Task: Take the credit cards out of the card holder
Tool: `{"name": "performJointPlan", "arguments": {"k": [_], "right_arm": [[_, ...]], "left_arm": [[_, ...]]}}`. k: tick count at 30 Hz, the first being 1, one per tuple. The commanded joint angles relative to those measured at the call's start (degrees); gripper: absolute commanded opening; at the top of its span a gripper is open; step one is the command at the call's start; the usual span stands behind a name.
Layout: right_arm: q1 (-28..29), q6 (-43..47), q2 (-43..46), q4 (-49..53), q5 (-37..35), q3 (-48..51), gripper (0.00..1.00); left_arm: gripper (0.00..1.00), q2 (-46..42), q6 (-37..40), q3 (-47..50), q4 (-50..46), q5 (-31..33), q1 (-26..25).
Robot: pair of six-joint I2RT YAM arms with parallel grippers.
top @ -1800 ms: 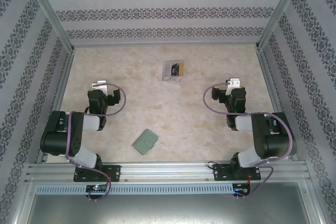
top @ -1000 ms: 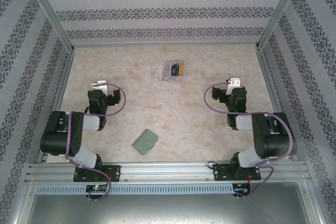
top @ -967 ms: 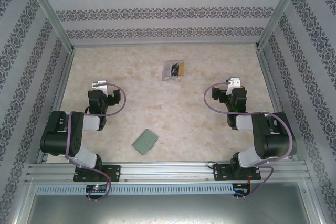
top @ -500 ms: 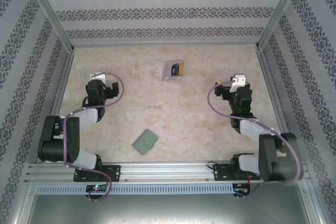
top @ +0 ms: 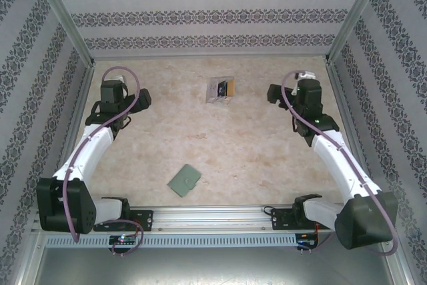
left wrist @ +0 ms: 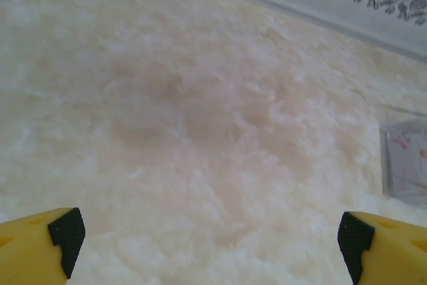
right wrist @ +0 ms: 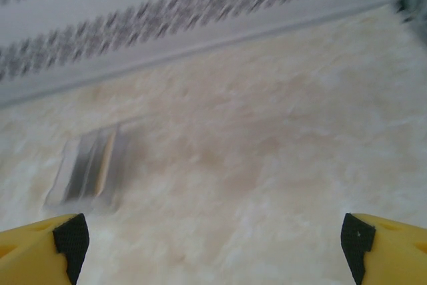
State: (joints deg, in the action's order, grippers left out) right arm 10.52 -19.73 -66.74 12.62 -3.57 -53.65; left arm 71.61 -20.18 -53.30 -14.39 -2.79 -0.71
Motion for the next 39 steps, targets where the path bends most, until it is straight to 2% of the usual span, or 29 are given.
{"name": "performJointPlan", "arguments": {"k": [1,7,11,15,21,30,32,39], "right_arm": [[7.5,1.0,-3.1,15.3,4.8,-5.0,0.98],[21.3,-1.8,-12.8,16.6,12.7,-11.0,0.98],[32.2,-2.4,-22.4,16.7,15.1,-16.8,0.98],[38.9,-4.5,-31.5,15.8,18.6,-21.2,0.89],[43.0,-7.9,-40.3,16.6,22.8,-24.5,0.66],[43.7,-7.7,-44.5,18.7,25.5,-24.0,0.47],[43.7,-7.4,-45.0,18.3,26.4,-24.0,0.44],[44.4,-5.4,-46.9,18.9,27.4,-24.0,0.42]], "left_arm": [[0.99,-1.9,-0.9,-1.2,-7.1,-0.8,-0.4],[0.99,-2.1,-0.2,-1.3,-6.8,0.5,-0.4],[0.99,-2.1,0.5,-1.5,-7.2,0.7,-0.4],[0.99,-2.4,1.1,-1.6,-8.1,2.1,-0.4],[0.99,-2.1,-0.4,-1.2,-9.2,6.8,-0.4],[0.99,-1.1,-0.7,-2.2,-11.3,8.8,-0.4],[0.99,-1.2,-0.4,-2.0,-11.3,9.0,-0.4],[0.99,-1.3,0.4,-1.9,-11.0,8.7,-0.4]]}}
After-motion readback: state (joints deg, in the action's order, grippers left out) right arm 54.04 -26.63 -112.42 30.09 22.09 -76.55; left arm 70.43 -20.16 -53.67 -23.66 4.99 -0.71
